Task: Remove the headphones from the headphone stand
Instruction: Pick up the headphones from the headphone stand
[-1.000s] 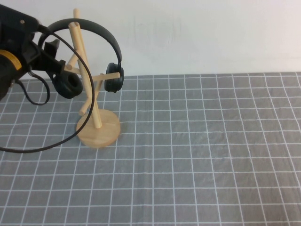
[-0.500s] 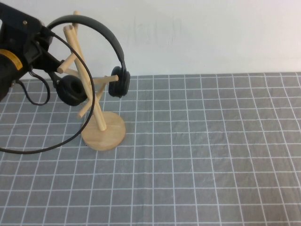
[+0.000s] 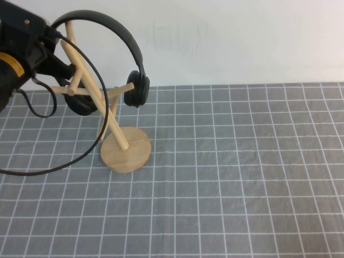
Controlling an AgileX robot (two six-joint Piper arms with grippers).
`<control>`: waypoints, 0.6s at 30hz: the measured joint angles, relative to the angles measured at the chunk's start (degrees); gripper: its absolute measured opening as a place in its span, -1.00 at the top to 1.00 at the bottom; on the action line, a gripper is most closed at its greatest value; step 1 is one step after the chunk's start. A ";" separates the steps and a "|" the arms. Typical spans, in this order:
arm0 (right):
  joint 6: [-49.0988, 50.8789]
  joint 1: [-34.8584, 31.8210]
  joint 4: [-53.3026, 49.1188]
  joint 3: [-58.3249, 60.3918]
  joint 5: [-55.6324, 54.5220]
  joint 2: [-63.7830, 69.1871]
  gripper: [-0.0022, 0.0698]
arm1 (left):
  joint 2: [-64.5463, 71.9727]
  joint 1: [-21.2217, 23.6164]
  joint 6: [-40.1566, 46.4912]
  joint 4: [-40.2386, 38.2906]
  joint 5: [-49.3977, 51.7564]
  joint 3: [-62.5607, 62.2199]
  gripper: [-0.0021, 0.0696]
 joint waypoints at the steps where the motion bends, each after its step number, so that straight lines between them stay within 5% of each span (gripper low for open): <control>1: 0.00 0.00 0.00 0.00 0.00 0.00 0.96 | 0.00 0.00 0.00 0.00 0.00 0.00 0.77; 18: 0.00 0.00 0.00 0.00 0.00 0.00 0.96 | 2.75 0.00 -11.31 -0.31 -0.67 0.00 0.79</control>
